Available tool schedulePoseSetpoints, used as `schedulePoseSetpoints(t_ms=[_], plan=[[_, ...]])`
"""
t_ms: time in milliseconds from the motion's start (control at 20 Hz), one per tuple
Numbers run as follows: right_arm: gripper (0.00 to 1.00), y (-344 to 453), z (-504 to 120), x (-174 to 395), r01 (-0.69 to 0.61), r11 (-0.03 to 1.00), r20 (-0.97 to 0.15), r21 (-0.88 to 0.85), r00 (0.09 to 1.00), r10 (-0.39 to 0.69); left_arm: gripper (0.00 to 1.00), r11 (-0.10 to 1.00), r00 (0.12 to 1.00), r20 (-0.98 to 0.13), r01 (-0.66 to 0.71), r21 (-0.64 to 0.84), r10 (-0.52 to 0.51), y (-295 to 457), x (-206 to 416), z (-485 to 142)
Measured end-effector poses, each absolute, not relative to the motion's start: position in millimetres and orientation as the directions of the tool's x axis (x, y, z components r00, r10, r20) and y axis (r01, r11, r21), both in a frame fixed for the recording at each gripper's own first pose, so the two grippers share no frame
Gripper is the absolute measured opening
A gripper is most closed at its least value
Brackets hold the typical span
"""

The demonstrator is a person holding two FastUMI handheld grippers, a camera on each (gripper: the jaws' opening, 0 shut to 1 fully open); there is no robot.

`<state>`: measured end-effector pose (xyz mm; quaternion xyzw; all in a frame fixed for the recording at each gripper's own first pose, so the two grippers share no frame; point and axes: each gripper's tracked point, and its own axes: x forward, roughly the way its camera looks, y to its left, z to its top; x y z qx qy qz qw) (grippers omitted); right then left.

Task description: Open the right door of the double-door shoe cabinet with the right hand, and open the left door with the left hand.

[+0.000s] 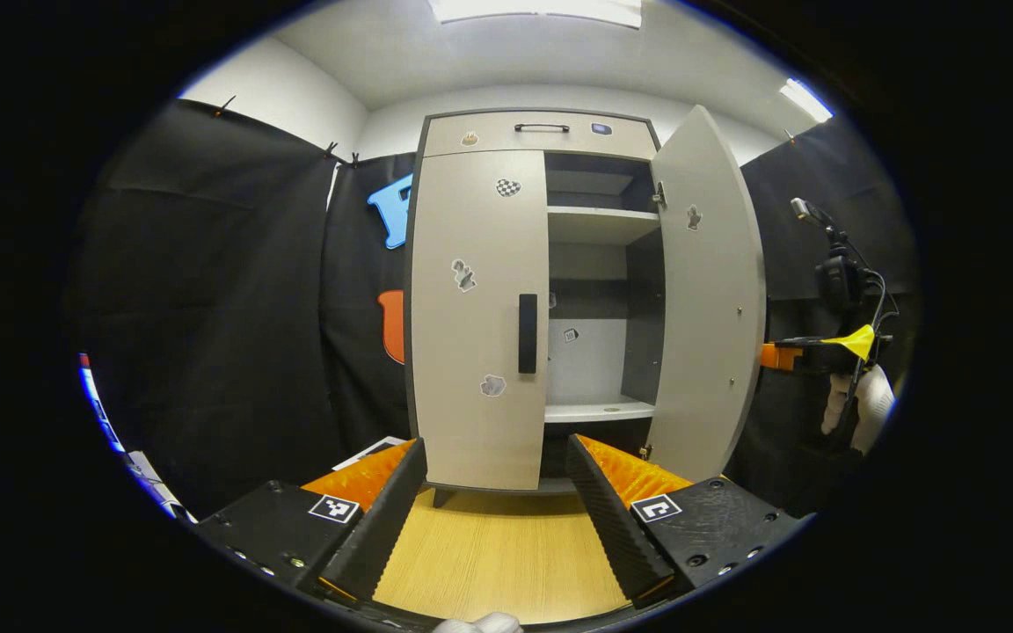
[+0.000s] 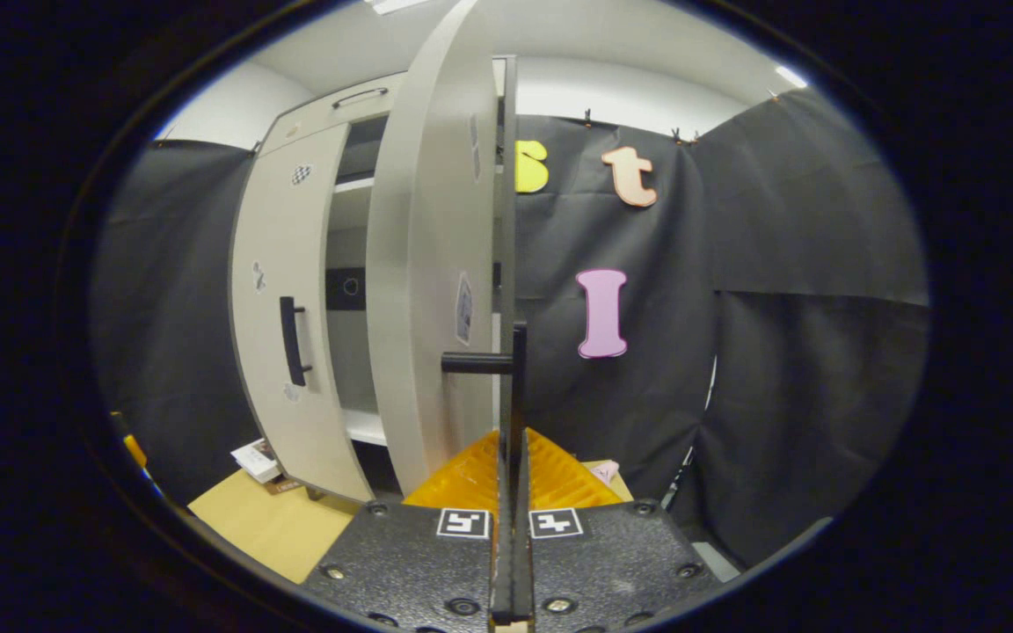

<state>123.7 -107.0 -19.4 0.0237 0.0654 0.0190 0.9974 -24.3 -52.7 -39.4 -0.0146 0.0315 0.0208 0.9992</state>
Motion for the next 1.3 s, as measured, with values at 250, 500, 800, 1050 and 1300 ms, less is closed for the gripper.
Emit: schedulePoseSetpoints(t_ms=[250, 500, 800, 1050, 1300], plan=[[0.04, -111, -19, 125, -0.098, 0.994, -0.117, 0.041, 0.988, 0.102, 0.95, 0.996, 0.993, -0.087, -0.081, -0.021, 0.079, -57, -25, -40], [0.04, -111, -20, 121, -0.085, 0.993, -0.128, 0.085, 0.987, 0.095, 0.95, 0.995, 0.992, -0.079, -0.096, -0.008, 0.095, -51, -28, -34], [0.05, -113, -8, 102, -0.016, 0.995, -0.100, 0.095, 0.995, 0.026, 1.00, 0.996, 0.993, -0.082, -0.088, 0.009, 0.088, -19, -23, -35], [0.18, -119, 9, 61, 0.089, 0.994, -0.065, 0.062, 0.994, -0.085, 0.96, 0.998, 0.995, -0.079, -0.055, 0.010, 0.056, 8, -16, -38], [0.65, -74, 7, 16, 0.088, 0.996, -0.051, 0.031, 0.995, -0.086, 0.96, 1.000, 0.997, -0.080, -0.016, 0.021, 0.017, 35, -1, -39]])
